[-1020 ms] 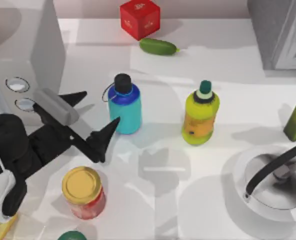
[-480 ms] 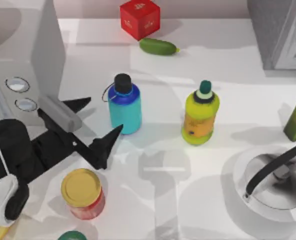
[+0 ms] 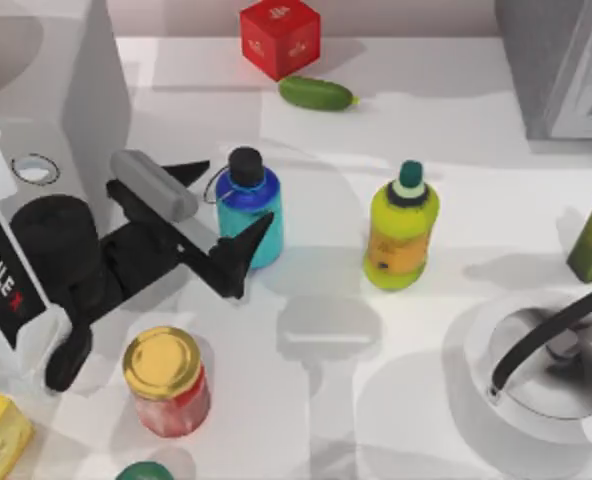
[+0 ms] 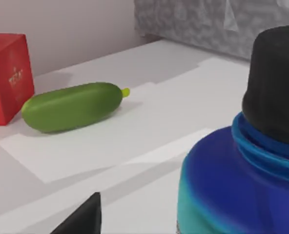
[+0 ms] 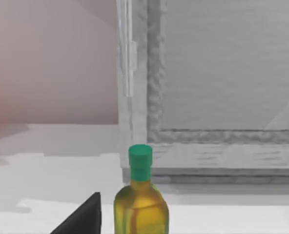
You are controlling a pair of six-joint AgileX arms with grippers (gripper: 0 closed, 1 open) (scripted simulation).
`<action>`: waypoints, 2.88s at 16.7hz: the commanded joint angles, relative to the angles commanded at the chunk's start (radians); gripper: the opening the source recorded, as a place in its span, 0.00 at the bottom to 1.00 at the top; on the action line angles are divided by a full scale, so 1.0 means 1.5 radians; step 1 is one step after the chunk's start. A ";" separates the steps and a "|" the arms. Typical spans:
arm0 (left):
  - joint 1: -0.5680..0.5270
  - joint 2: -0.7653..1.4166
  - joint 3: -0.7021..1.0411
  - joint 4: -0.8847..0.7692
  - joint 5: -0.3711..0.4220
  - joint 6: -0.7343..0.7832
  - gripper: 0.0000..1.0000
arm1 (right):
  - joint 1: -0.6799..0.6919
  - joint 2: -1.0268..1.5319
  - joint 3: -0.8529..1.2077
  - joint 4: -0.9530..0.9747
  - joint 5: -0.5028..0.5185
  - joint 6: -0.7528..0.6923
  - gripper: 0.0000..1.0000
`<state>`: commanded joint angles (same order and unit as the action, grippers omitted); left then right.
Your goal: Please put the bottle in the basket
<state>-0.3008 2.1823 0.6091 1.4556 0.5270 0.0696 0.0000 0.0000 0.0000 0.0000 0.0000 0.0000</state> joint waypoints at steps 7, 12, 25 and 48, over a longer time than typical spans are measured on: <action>-0.043 0.059 0.061 0.000 -0.042 -0.006 1.00 | 0.000 0.000 0.000 0.000 0.000 0.000 1.00; -0.043 0.059 0.061 0.000 -0.042 -0.006 0.77 | 0.000 0.000 0.000 0.000 0.000 0.000 1.00; -0.043 0.059 0.061 0.000 -0.042 -0.006 0.00 | 0.000 0.000 0.000 0.000 0.000 0.000 1.00; 0.306 -0.532 0.022 -0.839 0.438 0.329 0.00 | 0.000 0.000 0.000 0.000 0.000 0.000 1.00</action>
<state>0.1586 1.3845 0.6423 0.1968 1.1839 0.5638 0.0000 0.0000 0.0000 0.0000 0.0000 0.0000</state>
